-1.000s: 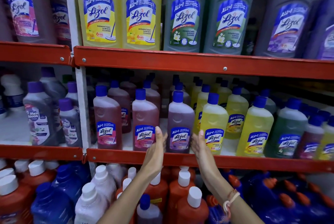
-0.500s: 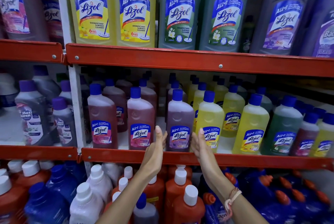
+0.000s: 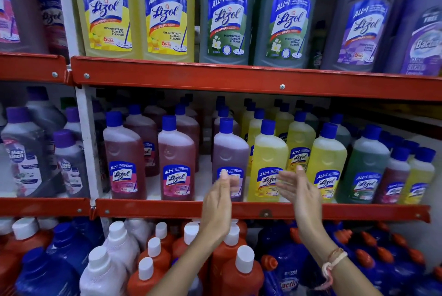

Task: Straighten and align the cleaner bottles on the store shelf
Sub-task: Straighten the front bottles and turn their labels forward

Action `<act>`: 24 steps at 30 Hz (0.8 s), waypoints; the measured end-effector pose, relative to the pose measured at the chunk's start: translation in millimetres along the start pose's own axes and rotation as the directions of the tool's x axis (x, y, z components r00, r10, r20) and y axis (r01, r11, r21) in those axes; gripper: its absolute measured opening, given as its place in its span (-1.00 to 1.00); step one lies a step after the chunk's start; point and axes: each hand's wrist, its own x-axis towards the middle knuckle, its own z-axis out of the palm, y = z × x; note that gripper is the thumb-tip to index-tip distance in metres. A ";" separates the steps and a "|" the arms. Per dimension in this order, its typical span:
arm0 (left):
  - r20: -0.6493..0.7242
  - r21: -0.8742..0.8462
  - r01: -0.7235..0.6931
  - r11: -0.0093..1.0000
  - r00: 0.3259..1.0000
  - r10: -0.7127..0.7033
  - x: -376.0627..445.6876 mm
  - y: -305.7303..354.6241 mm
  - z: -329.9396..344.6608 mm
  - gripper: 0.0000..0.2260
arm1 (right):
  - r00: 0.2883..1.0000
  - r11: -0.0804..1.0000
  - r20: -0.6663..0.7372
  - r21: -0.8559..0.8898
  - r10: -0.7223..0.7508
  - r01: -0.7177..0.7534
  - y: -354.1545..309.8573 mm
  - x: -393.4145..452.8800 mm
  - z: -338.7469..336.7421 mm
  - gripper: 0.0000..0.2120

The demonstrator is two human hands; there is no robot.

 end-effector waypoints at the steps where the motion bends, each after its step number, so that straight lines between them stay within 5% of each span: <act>1: 0.075 -0.020 0.037 0.999 0.997 -0.035 1.4 -0.5 7.3 -0.50 | 1.000 1.000 -0.024 -0.006 -0.001 0.000 2.4 3.7 -4.6 -0.56; 6: 0.217 0.024 0.182 0.983 0.959 -0.183 14.1 -23.5 43.2 -0.15 | 0.980 0.987 0.154 -0.122 0.126 -0.108 14.4 13.1 -13.6 -0.44; 10: 0.195 -0.034 0.249 0.968 0.951 -0.238 18.6 -28.3 54.9 -0.43 | 0.959 0.973 0.248 -0.216 0.139 -0.085 22.6 16.1 -15.8 -0.31; 14: 0.211 -0.010 0.262 0.965 0.944 -0.254 21.8 -27.2 50.9 -0.31 | 0.954 0.976 0.272 -0.205 0.129 -0.073 19.3 17.6 -18.6 -0.41; 18: 0.233 0.013 0.265 0.964 0.937 -0.261 28.0 -32.0 57.8 -0.47 | 0.962 0.979 0.247 -0.190 0.120 -0.073 19.3 23.2 -26.9 -0.31; 24: 0.241 0.014 0.258 0.966 0.937 -0.254 28.8 -30.2 62.8 -0.47 | 0.957 0.982 0.264 -0.172 0.121 -0.077 14.7 27.2 -38.9 -0.42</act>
